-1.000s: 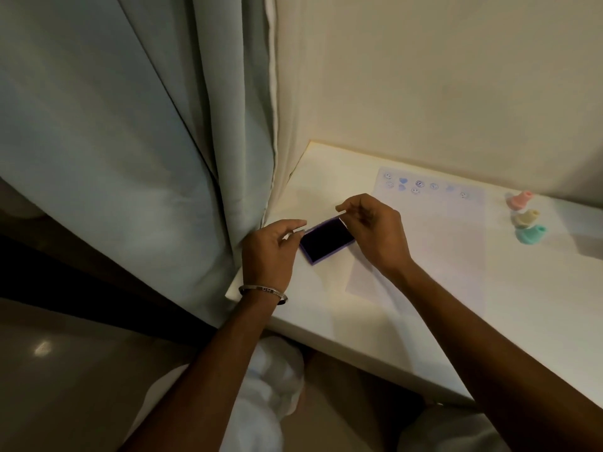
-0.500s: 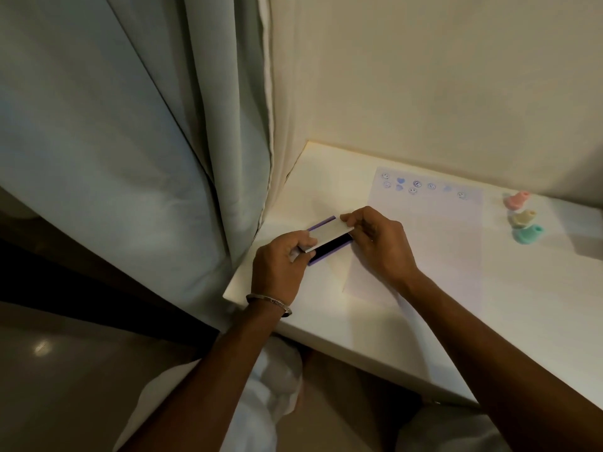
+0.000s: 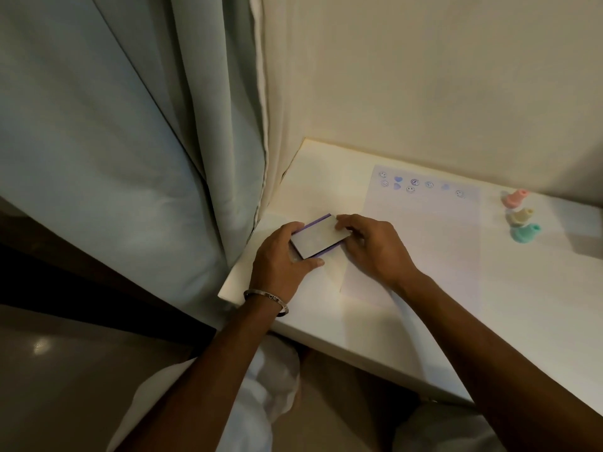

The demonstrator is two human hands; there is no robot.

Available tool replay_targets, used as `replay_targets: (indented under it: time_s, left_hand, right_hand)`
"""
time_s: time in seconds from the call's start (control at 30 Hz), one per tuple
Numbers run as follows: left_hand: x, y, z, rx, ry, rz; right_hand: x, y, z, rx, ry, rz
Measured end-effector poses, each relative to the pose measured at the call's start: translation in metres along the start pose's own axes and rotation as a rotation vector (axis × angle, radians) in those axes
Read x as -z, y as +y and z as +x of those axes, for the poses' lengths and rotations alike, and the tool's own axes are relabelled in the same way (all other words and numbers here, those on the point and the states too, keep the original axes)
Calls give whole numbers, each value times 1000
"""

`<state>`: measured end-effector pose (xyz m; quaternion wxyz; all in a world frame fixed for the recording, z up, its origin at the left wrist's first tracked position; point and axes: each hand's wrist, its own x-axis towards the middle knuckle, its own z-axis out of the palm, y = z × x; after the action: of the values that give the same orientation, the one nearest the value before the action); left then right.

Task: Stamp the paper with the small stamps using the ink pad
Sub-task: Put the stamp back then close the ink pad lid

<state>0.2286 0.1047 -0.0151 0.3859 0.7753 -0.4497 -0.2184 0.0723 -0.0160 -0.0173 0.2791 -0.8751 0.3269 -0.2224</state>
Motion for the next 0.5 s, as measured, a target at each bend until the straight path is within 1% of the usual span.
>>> replay_targets:
  time_s: [0.33, 0.5]
  left_hand:
    - [-4, -2, 2, -23, 63, 67]
    - [-4, -2, 3, -18, 64, 103]
  right_hand:
    - [7, -3, 0, 23, -190, -31]
    - [2, -3, 5, 55, -185, -126]
